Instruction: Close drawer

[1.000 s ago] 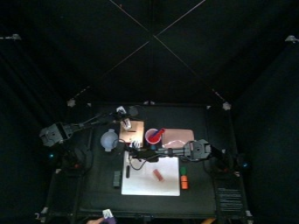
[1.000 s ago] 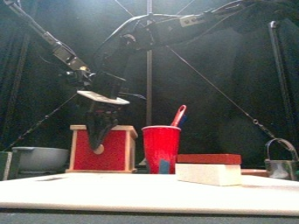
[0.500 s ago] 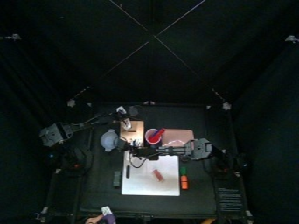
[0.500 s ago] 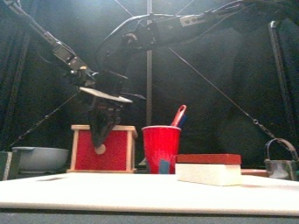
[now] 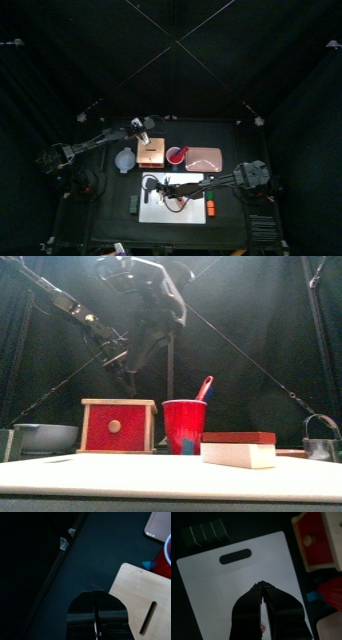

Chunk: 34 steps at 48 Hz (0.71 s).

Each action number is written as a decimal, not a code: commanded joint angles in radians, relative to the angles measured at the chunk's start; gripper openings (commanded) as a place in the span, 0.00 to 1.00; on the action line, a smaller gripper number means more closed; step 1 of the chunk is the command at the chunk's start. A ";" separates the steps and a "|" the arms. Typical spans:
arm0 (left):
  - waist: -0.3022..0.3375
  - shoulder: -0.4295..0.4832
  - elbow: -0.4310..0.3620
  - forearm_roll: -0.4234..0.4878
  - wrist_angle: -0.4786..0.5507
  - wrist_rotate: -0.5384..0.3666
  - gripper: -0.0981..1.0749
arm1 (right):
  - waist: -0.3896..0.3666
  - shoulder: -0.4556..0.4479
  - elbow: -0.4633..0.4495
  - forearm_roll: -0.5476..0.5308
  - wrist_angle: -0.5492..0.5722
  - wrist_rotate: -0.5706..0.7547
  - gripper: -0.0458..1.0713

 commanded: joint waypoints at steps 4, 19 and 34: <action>-0.046 -0.075 0.040 -0.008 -0.054 -0.005 0.10 | 0.015 -0.204 0.183 -0.055 -0.143 0.100 0.21; -0.120 -0.204 0.213 -0.081 -0.233 -0.003 0.10 | 0.023 -0.370 0.445 -0.141 -0.342 0.281 0.21; -0.146 -0.342 0.327 -0.107 -0.371 0.002 0.10 | 0.020 -0.445 0.518 -0.160 -0.348 0.290 0.21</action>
